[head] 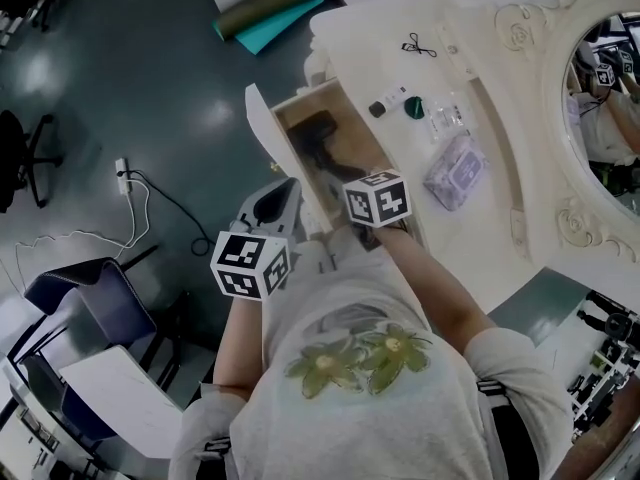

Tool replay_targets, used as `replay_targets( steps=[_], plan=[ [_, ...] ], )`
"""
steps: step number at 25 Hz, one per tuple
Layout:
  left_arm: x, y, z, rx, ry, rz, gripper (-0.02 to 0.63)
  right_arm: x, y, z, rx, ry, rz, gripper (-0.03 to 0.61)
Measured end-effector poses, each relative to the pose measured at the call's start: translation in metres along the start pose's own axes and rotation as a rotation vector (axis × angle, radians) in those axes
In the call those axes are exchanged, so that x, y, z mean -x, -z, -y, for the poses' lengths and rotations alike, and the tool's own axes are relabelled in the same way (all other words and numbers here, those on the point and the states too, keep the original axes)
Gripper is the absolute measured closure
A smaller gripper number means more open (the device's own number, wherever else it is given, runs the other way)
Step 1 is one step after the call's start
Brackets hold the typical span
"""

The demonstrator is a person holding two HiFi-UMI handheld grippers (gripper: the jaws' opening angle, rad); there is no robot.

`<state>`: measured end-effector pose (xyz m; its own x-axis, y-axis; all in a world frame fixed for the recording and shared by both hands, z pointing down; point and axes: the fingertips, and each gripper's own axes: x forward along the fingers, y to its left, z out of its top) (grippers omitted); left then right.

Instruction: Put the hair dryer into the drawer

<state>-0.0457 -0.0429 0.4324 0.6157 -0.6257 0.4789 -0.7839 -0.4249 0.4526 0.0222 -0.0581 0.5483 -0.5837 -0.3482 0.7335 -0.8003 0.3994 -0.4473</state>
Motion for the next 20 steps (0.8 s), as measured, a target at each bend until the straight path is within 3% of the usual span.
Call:
replay_targets(
  steps=[8,20],
  plan=[
    [0.0,-0.003,0.016,-0.041,0.019,-0.006,0.604,0.042,-0.013,-0.042,0.01,-0.17,0.128,0.551],
    [-0.001,-0.002,0.032,-0.061,0.025,-0.025,0.604,0.068,-0.01,-0.054,0.065,-0.181,0.132,0.555]
  ],
)
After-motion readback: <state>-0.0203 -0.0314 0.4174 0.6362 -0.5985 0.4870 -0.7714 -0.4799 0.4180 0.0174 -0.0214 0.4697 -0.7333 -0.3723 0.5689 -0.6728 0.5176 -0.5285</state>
